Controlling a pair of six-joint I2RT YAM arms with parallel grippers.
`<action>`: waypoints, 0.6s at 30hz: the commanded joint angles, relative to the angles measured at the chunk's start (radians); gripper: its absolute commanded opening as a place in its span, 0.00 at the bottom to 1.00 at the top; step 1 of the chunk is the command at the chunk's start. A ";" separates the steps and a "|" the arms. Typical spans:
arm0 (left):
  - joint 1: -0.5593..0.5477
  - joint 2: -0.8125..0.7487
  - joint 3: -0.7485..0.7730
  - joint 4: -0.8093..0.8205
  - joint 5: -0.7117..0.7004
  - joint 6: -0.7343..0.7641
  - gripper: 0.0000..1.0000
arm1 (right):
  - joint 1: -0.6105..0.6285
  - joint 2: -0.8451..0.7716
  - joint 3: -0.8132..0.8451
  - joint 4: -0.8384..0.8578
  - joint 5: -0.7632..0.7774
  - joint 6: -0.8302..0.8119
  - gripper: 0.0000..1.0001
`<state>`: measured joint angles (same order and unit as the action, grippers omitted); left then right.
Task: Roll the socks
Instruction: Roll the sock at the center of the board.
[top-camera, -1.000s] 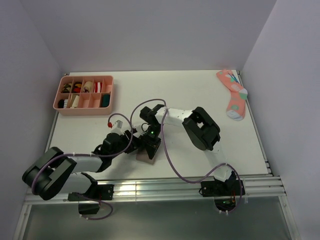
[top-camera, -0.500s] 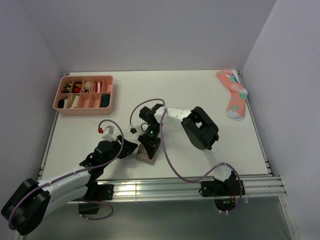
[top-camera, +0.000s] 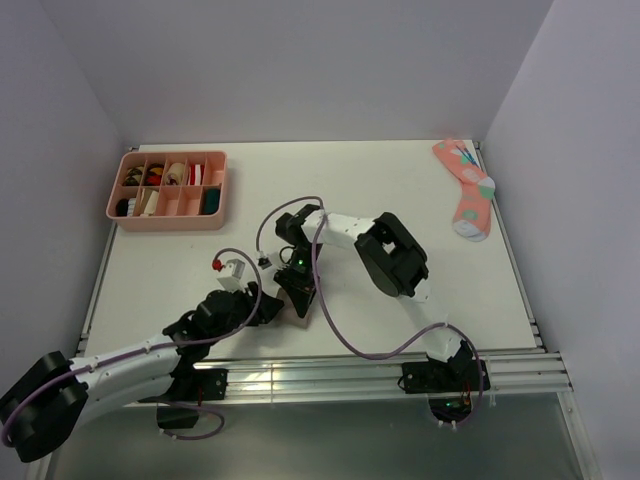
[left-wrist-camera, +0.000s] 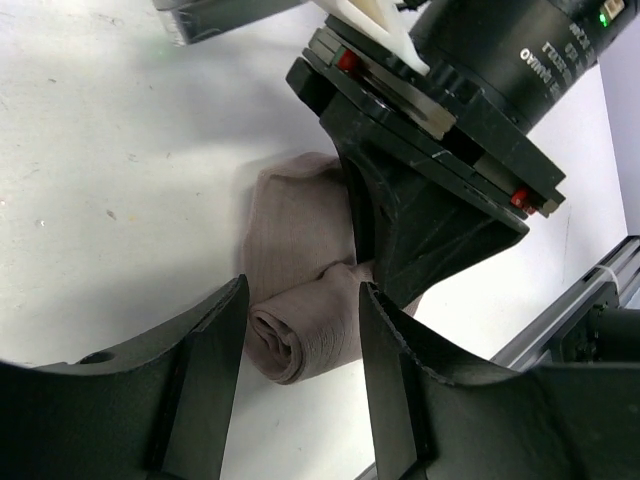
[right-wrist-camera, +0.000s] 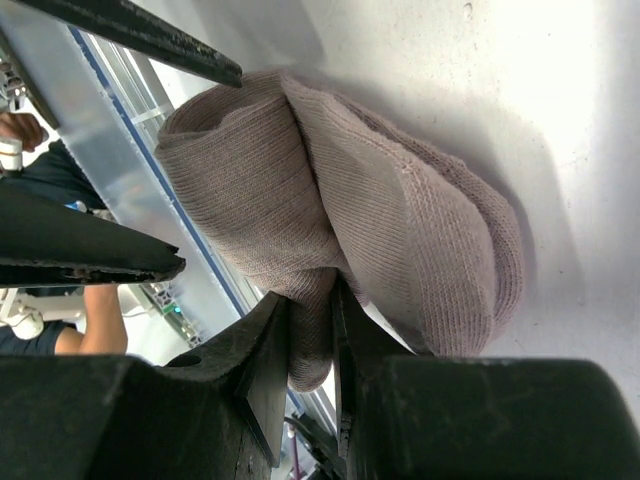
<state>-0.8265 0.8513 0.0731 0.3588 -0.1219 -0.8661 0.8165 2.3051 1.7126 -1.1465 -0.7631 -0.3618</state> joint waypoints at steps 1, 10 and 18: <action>-0.017 0.008 -0.012 0.072 -0.019 0.056 0.53 | 0.006 0.100 0.007 0.146 0.211 -0.097 0.19; -0.025 0.084 -0.006 0.109 -0.002 0.072 0.53 | 0.007 0.128 0.058 0.108 0.209 -0.123 0.20; -0.028 0.069 -0.024 0.152 0.041 0.073 0.54 | 0.007 0.145 0.079 0.105 0.212 -0.121 0.20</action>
<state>-0.8482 0.9298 0.0563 0.4549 -0.1093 -0.8230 0.8165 2.3611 1.7931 -1.2324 -0.7677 -0.4122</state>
